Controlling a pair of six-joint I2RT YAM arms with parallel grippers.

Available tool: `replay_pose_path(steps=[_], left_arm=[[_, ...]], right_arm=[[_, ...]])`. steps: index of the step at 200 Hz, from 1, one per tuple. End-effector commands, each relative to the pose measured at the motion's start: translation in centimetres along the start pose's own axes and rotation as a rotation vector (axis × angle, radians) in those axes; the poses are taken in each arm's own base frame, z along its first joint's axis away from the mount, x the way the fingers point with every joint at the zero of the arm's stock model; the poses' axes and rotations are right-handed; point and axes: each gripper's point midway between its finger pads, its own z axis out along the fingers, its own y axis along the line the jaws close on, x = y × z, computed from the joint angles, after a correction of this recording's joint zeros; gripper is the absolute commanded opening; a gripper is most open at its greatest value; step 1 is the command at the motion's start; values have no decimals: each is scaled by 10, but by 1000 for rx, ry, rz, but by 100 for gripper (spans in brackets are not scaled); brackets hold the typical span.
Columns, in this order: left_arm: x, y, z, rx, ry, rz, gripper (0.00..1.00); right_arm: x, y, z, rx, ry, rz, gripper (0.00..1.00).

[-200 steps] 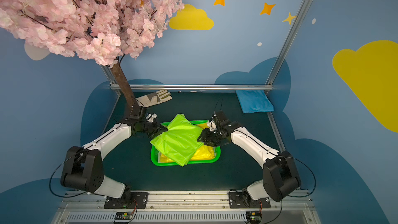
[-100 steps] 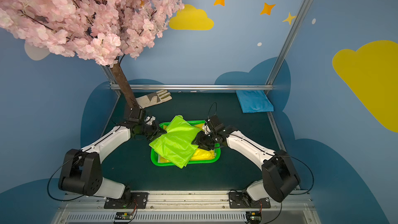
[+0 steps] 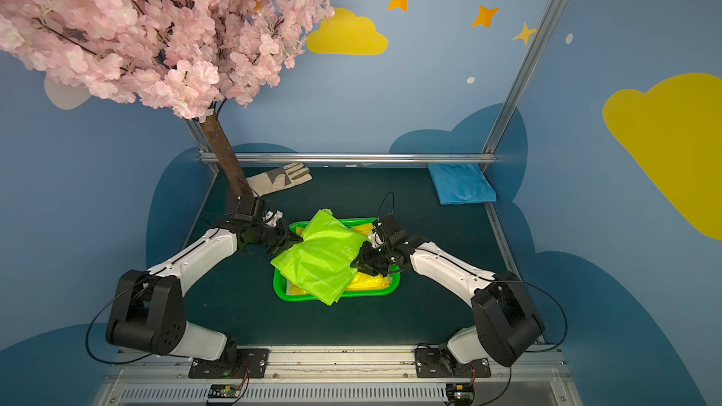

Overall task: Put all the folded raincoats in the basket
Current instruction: Place the raincoat in the basket.

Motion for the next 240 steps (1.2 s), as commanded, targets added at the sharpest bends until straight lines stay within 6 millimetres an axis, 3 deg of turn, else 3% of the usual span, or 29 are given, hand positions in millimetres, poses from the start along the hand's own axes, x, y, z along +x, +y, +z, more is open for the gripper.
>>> replay_pose_path(steps=[1,41,93,110,136,181,213,240], left_arm=[[8,-3,-1,9,35,12,2],[22,-18,-13,2,65,50,5],[55,-28,-14,-6,109,84,6],[62,-24,-9,-21,112,94,7],[66,-14,4,-33,125,89,12],[66,-9,5,-56,102,133,38],[66,-6,-1,-93,100,152,38],[61,11,-12,-219,58,194,35]], right_arm=[[-3,20,-6,-60,1,-36,15],[-12,35,-25,-88,44,-74,14],[-34,28,-49,-107,138,-99,14],[-40,29,-46,-135,185,-130,16],[-52,17,-29,-106,200,-138,17],[-63,13,-15,-125,184,-171,23],[-65,12,-17,-127,175,-181,23],[-69,8,-22,-111,156,-177,21]])
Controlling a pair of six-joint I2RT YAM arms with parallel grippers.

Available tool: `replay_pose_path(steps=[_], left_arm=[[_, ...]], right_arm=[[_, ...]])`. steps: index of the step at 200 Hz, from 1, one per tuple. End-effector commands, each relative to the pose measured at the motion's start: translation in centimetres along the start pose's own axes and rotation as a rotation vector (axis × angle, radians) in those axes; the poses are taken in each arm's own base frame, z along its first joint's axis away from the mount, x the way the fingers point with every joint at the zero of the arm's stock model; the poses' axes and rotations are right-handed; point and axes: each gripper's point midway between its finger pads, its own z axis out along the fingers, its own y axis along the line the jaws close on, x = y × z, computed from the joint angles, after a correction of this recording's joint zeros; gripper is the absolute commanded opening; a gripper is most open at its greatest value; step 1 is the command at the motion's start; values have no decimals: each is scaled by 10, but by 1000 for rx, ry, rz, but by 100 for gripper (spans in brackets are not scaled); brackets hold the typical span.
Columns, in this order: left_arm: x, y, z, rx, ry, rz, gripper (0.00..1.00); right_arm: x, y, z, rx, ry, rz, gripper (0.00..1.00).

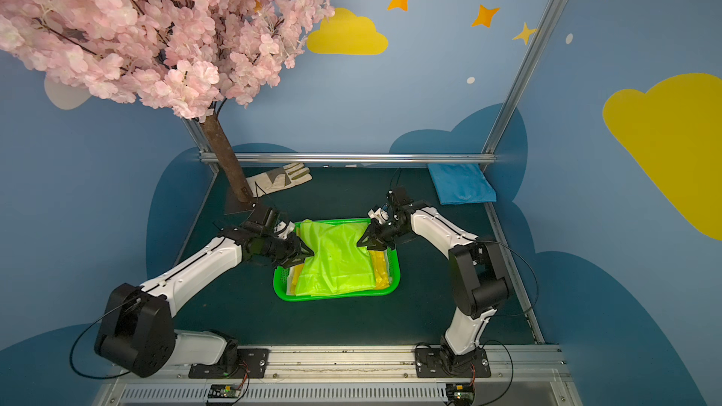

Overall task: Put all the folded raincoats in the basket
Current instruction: Place the raincoat in the basket.

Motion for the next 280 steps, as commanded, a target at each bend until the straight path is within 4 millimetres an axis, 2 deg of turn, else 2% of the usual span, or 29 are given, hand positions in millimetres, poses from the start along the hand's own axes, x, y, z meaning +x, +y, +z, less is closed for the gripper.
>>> replay_pose_path(steps=[1,28,53,92,120,131,158,178,221,244,280], left_arm=[[-1,11,-15,-112,-35,62,35],[2,26,-19,-203,-18,82,31],[5,28,-19,-206,0,84,31],[8,25,-37,-238,-3,106,30],[11,7,-49,-173,-18,128,31],[15,-9,-51,-99,-13,151,30],[27,-47,-48,104,38,209,29],[33,-59,-36,153,72,243,28],[38,-31,1,47,138,203,23],[43,-18,5,23,147,190,23],[49,-12,2,10,149,189,25]], right_arm=[[-3,1,-6,-8,-16,-29,21],[-6,-3,-9,11,-13,-28,20],[-7,-7,-10,26,-6,-35,19],[-10,-6,-16,35,-16,-51,19],[-11,-8,-16,37,-15,-47,16],[-9,-8,-17,37,-13,-47,16],[-6,-8,-20,42,-25,-49,14],[-7,-11,-23,53,-41,-50,13],[-10,-17,-25,35,-37,-17,13],[-10,-19,-25,33,-35,-13,13],[-7,-21,-26,36,-34,-12,13]])
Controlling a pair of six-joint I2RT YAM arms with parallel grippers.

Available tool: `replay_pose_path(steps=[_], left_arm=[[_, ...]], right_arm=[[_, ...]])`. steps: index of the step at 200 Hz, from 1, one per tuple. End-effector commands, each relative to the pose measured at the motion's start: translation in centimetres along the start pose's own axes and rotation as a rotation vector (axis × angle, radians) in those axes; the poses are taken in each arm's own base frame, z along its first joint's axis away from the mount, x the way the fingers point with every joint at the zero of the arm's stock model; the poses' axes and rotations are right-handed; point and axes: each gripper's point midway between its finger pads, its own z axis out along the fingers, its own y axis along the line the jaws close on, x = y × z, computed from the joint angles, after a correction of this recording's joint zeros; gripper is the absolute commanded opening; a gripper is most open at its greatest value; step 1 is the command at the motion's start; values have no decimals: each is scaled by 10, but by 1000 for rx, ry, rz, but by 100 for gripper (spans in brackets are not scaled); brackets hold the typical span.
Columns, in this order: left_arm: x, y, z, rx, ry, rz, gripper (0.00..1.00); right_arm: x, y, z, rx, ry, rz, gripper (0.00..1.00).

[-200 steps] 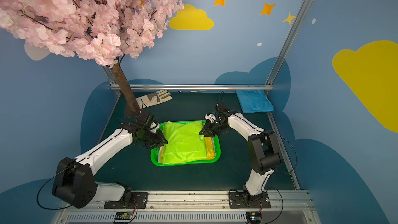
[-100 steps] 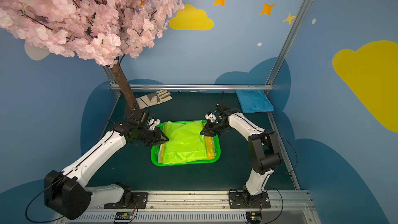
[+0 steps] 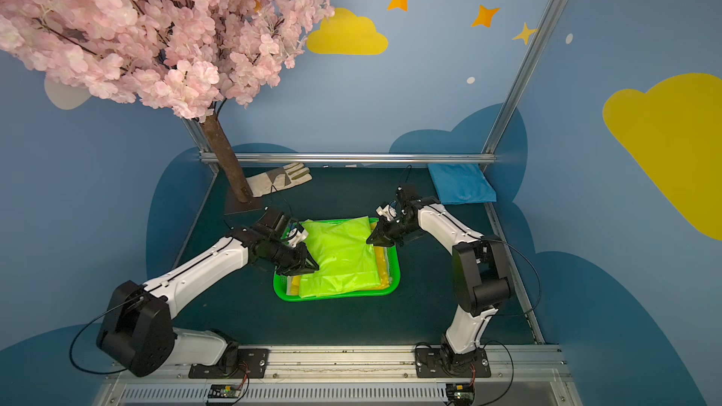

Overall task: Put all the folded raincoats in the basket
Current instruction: Place the raincoat in the basket.

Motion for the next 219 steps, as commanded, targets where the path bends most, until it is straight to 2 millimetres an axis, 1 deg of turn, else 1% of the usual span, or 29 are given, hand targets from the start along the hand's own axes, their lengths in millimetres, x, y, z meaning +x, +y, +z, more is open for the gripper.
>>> replay_pose_path(steps=[1,23,34,44,59,70,77,88,101,116,124,134,142,149,168,177,192,204,219], left_arm=[[4,-1,-6,-3,-15,17,25],[4,-2,-8,-7,-16,18,32],[3,-3,-11,-17,-20,9,37],[3,-10,-16,7,-14,-8,38],[-1,-35,-28,98,-35,17,40],[-7,-44,-38,106,-76,45,41],[-12,-47,-43,92,-104,60,41],[-21,-49,-47,79,-130,67,40],[-33,-54,-45,85,-130,62,37],[-50,-58,-38,83,-127,65,34],[-60,-50,-32,44,-126,36,32],[-72,-44,-28,4,-113,10,29],[-80,-36,-20,-28,-95,-5,26],[-86,-30,-15,-46,-86,-18,26],[-93,-19,-6,-70,-86,-24,26],[-94,-12,-4,-83,-91,-32,26],[-93,-2,-3,-83,-98,-49,30],[-94,1,-7,-66,-106,-61,34],[-95,2,-19,-61,-130,-63,39]], right_arm=[[5,0,-5,-2,2,-3,13],[8,-2,-6,0,4,3,14],[10,1,-11,-1,7,3,20],[11,7,-27,3,-15,-11,25],[7,16,-57,10,-99,-46,30],[6,22,-75,15,-157,-50,33],[8,26,-81,5,-170,-47,34],[15,41,-84,-38,-159,-53,34],[28,55,-77,-79,-131,-70,34],[44,63,-60,-94,-96,-86,34],[55,67,-49,-97,-71,-97,33],[68,64,-33,-100,-38,-87,32],[76,63,-23,-111,-21,-83,31],[84,57,-14,-107,-4,-72,31],[99,27,3,-35,21,-31,29],[104,16,7,-2,29,-19,29],[108,1,10,49,35,-14,28],[108,-3,10,72,40,-13,28],[105,6,4,69,33,-38,29]])
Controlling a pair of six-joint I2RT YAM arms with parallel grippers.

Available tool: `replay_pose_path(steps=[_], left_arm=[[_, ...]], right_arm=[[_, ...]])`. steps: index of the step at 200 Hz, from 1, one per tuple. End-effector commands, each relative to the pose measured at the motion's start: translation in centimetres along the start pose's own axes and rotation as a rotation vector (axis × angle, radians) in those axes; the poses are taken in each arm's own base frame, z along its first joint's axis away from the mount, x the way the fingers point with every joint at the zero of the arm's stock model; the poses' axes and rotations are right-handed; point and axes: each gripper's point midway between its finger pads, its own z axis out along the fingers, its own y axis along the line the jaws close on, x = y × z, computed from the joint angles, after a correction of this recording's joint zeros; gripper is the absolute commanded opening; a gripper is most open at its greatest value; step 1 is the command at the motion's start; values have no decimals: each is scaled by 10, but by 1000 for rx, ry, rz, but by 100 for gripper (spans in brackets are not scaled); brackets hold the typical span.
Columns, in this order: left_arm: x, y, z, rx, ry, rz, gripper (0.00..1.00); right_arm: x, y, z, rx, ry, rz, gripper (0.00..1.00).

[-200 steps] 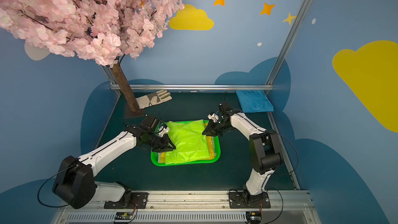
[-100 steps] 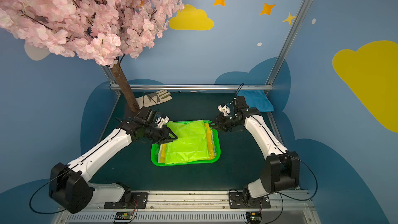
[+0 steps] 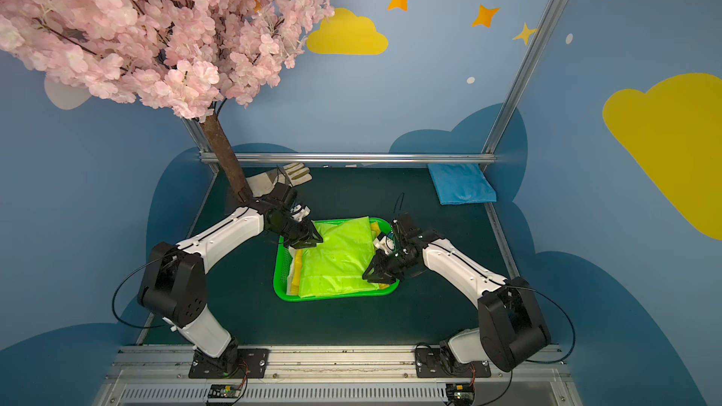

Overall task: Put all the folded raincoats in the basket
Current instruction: Place the raincoat in the basket, then move the raincoat to the center of the board.

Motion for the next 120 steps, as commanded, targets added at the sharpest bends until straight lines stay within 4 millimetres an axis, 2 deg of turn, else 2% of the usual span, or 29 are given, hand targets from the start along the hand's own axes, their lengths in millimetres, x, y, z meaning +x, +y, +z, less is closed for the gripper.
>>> replay_pose_path(steps=[1,17,29,47,60,70,84,110,120], left_arm=[[-4,1,-21,14,-49,15,39],[-9,-4,-44,31,-113,29,45],[-13,-9,-64,48,-167,39,52],[-14,-15,-88,67,-245,67,55],[-10,-15,-98,77,-290,79,59],[-5,-13,-100,92,-313,79,59],[3,-10,-98,126,-330,82,60],[17,1,-89,142,-319,77,60],[22,4,-86,142,-311,76,60]], right_arm=[[-8,7,-11,31,-47,-53,29],[-19,25,-31,31,-107,-116,30],[-31,36,-53,32,-172,-162,36],[-63,30,-100,99,-329,-114,50],[-89,13,-137,179,-473,-67,57],[-111,-11,-164,317,-605,-42,62],[-139,-34,-188,449,-717,-42,69],[-186,-69,-205,631,-675,15,72],[-202,-90,-210,725,-635,61,72]])
